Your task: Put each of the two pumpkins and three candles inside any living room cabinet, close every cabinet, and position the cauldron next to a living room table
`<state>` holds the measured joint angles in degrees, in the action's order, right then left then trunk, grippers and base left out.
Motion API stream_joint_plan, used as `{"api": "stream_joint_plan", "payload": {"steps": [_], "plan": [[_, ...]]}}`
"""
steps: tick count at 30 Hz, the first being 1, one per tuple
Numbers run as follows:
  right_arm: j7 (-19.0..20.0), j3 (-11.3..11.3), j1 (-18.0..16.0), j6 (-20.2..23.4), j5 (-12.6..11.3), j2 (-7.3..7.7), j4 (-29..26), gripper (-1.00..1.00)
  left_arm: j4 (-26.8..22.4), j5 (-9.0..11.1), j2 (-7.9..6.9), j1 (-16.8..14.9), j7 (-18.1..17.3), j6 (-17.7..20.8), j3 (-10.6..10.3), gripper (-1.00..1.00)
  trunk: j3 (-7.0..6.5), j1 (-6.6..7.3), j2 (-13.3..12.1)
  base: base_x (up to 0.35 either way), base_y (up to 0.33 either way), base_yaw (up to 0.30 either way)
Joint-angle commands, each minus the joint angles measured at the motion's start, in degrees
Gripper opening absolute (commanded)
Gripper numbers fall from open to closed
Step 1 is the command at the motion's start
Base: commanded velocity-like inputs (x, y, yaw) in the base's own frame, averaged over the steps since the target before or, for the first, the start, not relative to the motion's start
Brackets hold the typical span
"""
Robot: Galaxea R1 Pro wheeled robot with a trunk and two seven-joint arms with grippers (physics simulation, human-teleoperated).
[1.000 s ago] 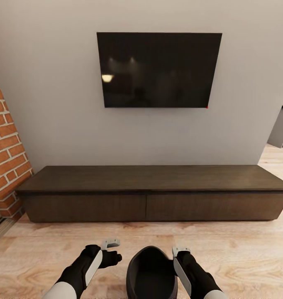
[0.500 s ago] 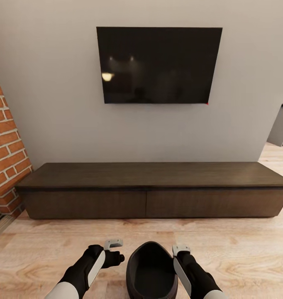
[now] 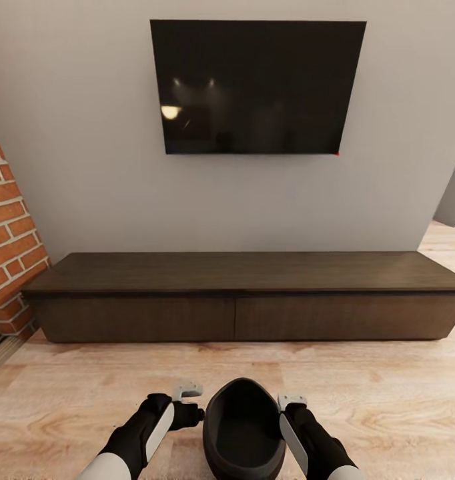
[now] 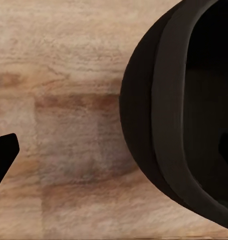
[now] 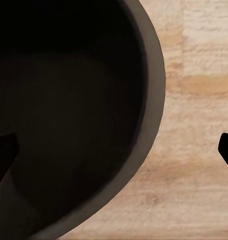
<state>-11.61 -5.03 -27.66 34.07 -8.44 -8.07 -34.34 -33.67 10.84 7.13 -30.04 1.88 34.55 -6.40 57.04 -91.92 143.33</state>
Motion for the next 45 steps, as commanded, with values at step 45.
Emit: {"api": "stream_joint_plan", "payload": {"steps": [45], "plan": [[-0.52, 0.11, -0.02, 0.12, -0.61, 0.08, -0.02, 1.00, -0.08, 1.12, 1.31, 0.01, 2.51, -3.43, -5.92, 1.00, 4.05, -0.45, 0.27, 0.008, -0.004, 0.000]]}}
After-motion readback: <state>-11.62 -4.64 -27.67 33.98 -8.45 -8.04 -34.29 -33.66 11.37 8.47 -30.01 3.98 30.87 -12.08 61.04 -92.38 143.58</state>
